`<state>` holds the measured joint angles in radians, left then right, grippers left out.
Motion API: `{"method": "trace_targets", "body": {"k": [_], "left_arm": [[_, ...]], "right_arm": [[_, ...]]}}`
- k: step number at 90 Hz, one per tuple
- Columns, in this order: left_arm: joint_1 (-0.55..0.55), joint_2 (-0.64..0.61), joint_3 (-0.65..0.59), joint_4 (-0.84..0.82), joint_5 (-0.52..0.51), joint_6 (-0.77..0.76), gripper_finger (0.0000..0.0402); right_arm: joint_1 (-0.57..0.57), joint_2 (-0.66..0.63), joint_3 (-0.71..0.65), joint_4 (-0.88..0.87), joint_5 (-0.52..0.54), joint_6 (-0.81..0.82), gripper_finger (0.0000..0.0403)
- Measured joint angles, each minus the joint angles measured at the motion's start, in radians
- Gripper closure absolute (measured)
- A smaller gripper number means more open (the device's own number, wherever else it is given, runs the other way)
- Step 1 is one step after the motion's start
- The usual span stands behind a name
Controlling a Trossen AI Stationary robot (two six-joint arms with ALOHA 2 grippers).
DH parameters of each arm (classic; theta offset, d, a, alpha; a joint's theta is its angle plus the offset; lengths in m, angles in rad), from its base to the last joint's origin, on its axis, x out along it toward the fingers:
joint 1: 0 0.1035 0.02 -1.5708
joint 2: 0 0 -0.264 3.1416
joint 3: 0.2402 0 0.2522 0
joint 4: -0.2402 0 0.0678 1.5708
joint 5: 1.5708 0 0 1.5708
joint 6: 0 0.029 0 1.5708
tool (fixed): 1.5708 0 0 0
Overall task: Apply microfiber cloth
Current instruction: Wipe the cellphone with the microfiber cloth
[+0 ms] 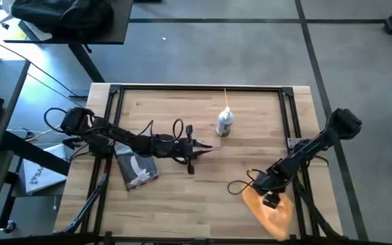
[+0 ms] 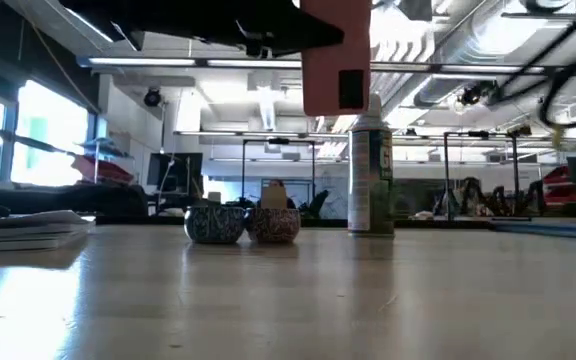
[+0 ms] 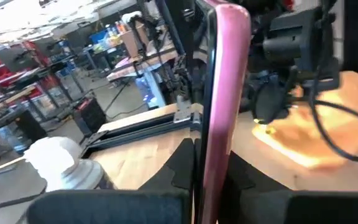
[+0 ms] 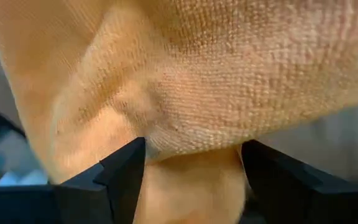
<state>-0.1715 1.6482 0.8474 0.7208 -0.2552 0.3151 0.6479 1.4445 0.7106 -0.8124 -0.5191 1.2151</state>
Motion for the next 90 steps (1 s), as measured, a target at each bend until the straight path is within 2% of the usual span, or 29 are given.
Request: {"method": "trace_targets", "body": {"k": [9, 21, 28, 37, 44, 52, 73, 90], "left_arm": [[0.001, 0.0, 0.0, 0.0, 0.016, -0.014, 0.0394], [0.003, 0.0, -0.001, 0.013, 0.019, -0.019, 0.0394], [0.007, 0.001, -0.001, 0.04, 0.076, -0.041, 0.0394], [0.012, 0.001, -0.001, 0.099, 0.184, -0.074, 0.0394], [0.014, 0.001, -0.002, 0.136, 0.223, -0.093, 0.0394], [0.014, 0.001, -0.028, 0.2, 0.227, -0.111, 0.0394], [0.015, 0.001, -0.151, 0.464, 0.226, -0.172, 0.0394], [0.015, 0.001, -0.172, 0.513, 0.268, -0.177, 0.0394]], "right_arm": [[0.004, -0.011, 0.115, -0.148, 0.15, -0.05, 0.0167], [0.003, -0.014, 0.293, -0.38, 0.465, -0.152, 0.0167], [0.0, -0.014, 0.374, -0.477, 0.687, -0.181, 0.0167], [0.0, -0.015, 0.432, -0.437, 0.979, -0.241, 0.0167], [-0.001, -0.015, 0.436, -0.322, 1.105, -0.336, 0.0167], [-0.015, -0.015, 0.415, -0.172, 1.149, -0.445, 0.0167], [-0.088, -0.015, 0.4, 0.108, 1.147, -0.725, 0.0167], [-0.17, -0.018, 0.402, 0.289, 1.126, -0.966, 0.0167]]}}
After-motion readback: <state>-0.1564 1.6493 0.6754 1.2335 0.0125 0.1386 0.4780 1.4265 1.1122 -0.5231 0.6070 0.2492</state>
